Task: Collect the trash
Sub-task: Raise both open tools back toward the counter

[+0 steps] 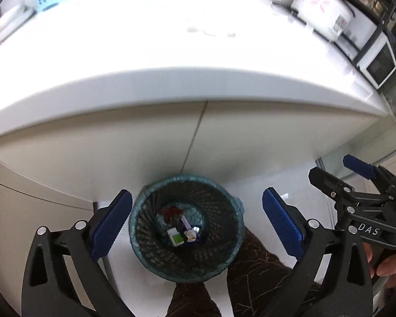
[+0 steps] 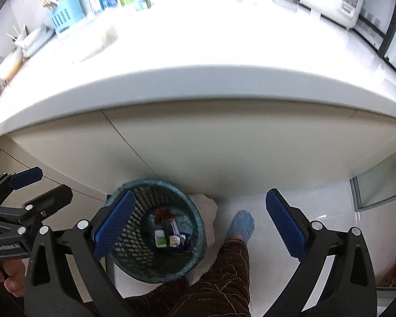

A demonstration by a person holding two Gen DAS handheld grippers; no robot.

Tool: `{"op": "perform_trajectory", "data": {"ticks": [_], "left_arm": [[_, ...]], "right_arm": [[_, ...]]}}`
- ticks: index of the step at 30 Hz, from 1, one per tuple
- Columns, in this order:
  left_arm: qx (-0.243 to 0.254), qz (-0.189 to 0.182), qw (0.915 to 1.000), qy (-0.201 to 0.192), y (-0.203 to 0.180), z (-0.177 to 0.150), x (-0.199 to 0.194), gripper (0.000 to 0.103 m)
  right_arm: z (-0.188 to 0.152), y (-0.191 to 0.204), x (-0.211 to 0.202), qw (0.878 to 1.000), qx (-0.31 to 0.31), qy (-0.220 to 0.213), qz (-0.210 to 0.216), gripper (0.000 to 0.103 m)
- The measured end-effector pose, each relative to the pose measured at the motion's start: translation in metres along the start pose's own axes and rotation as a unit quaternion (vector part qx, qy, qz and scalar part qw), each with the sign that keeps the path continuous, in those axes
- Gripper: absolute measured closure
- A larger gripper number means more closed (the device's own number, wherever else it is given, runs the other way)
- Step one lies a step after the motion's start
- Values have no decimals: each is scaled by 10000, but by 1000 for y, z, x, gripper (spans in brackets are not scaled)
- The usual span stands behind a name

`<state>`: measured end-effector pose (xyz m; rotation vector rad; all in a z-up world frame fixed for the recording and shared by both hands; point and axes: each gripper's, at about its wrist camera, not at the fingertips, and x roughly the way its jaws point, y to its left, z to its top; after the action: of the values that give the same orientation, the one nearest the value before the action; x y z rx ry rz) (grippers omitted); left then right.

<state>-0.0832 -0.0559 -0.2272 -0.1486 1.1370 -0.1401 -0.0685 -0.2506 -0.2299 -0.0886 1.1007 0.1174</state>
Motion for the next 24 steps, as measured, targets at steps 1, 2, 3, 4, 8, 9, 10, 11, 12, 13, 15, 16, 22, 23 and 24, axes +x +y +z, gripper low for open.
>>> {"op": "perform_trajectory", "data": {"ticks": [1, 2, 3, 4, 8, 9, 10, 11, 12, 13, 15, 16, 22, 23, 24], "left_arm": [[15, 6, 10000, -79, -1, 3, -8, 6], [34, -1, 9999, -126, -2, 6, -16, 6], [54, -17, 9999, -145, -3, 9, -23, 6], [63, -30, 9998, -172, -3, 13, -30, 6], [25, -76, 9996, -284, -3, 25, -57, 6], [33, -55, 9995, -305, -3, 29, -63, 6], [50, -18, 9994, -348, -3, 35, -70, 6], [54, -1, 9993, -381, -4, 39, -74, 6], [53, 1, 9992, -403, -5, 44, -78, 6], [36, -2, 9990, -444, -6, 50, -84, 6], [30, 6, 9989, -474, -7, 63, -94, 7], [14, -27, 9987, -514, -7, 69, -99, 7], [-41, -39, 9965, -837, -9, 109, -120, 7], [-74, -46, 9962, -863, -9, 115, -122, 7], [-91, -49, 9959, -902, -9, 121, -124, 7]], "right_arm": [[4, 0, -6, 10000, -17, -66, 14, 8], [8, 1, -11, 9999, -38, -107, 11, 8], [13, 1, -17, 9999, -55, -121, -6, 8], [18, 0, -22, 9999, -45, -102, 8, 8], [39, -5, -47, 9996, 0, -237, 133, 8], [44, -6, -53, 9995, -14, -287, 160, 8], [49, -6, -57, 9993, -25, -331, 166, 8], [56, -6, -63, 9992, -43, -372, 141, 8], [61, -7, -67, 9991, -39, -403, 154, 8], [68, -8, -72, 9989, -27, -437, 174, 8], [81, -10, -81, 9987, -7, -482, 151, 8], [88, -11, -85, 9986, 3, -512, 140, 8], [128, -17, -103, 9977, -81, -675, 57, 8], [135, -18, -106, 9973, -104, -720, 60, 8], [142, -19, -108, 9969, -125, -772, 50, 8]]}}
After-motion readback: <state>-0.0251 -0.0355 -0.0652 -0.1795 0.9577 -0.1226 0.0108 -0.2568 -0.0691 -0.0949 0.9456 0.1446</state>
